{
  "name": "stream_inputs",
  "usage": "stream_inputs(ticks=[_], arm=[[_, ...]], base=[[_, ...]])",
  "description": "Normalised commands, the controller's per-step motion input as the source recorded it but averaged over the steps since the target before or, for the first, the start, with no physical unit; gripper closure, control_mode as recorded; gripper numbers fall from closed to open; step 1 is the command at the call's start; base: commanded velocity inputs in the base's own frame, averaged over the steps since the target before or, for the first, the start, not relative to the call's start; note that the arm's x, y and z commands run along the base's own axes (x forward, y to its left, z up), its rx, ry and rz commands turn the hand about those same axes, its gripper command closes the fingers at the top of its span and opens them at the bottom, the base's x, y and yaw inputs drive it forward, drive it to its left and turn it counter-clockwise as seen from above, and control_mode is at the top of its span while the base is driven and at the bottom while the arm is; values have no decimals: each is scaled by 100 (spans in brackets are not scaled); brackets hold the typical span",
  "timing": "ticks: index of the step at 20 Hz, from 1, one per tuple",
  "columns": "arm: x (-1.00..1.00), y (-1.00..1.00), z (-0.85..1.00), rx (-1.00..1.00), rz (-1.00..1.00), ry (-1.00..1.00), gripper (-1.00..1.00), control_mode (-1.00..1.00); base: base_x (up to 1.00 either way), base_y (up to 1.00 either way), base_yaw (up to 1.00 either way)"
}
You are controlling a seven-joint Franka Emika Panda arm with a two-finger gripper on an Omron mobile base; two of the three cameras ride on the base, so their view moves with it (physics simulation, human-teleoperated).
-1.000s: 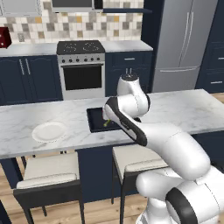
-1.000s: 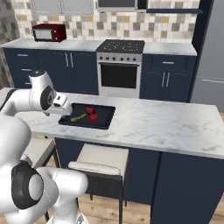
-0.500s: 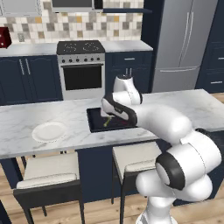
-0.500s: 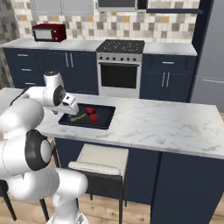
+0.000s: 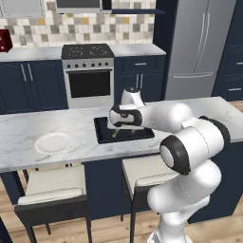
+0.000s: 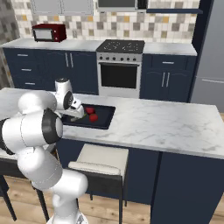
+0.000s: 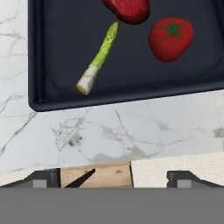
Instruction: Create a steak meal by picking up the steak and asparagus from the tray and placing them on the plate. Leave the tomato on the tray.
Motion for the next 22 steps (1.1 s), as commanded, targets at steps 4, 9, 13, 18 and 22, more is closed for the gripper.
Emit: stream_inputs(ticks=[4,9,13,18,22], arm=[[56,0,-47,3,0,0,-100,-100],[53,3,-37,0,0,0,-100,-100],[51,12,-27,0,0,0,-100,-100],[50,15,-28,0,0,0,-100,-100],[46,3,-35,0,0,0,-100,-100]], base=[[0,0,0],[0,0,0],[0,0,0],[0,0,0],[0,0,0]])
